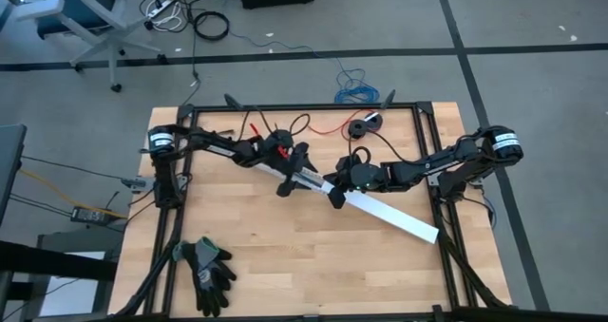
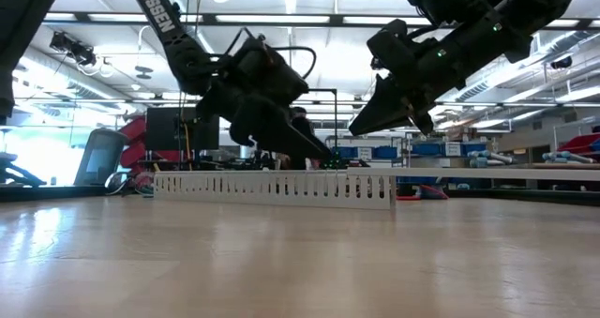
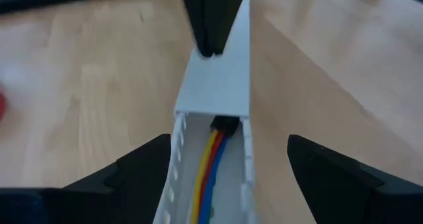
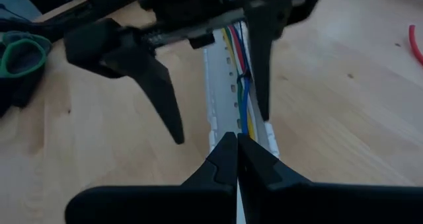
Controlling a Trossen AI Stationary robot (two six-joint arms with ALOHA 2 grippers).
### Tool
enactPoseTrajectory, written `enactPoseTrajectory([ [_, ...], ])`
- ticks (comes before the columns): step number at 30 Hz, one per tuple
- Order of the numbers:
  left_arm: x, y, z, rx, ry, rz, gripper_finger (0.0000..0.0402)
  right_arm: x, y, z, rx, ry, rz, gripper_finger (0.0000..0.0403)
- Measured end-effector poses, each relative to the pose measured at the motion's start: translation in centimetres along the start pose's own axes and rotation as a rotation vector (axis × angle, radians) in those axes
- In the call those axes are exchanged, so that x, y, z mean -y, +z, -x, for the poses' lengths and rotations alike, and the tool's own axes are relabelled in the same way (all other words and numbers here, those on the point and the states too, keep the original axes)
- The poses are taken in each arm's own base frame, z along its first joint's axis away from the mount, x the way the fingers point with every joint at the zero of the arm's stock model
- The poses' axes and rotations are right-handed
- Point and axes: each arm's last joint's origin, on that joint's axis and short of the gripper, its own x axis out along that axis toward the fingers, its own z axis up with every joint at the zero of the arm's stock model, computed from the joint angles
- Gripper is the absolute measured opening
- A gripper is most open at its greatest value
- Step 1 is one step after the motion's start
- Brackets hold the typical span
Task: Ziptie cables
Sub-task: Close the white cable duct cover
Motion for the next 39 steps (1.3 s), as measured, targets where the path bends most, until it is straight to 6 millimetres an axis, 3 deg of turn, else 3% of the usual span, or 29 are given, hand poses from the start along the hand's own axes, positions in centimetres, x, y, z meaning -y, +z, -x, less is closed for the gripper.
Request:
enactPoseTrajectory([
  [30, -0.2, -2.0, -1.7, -0.067, 0.024, 0.028, 0.0313, -0.1, 0.1, 0.0, -0.003, 0.029, -0.015, 0.0],
  [39, -0.2, -2.0, -1.7, -0.06, 0.031, 0.023, 0.027, -0.1, -0.8, 0.2, -0.077, 0.01, -0.066, 0.0],
])
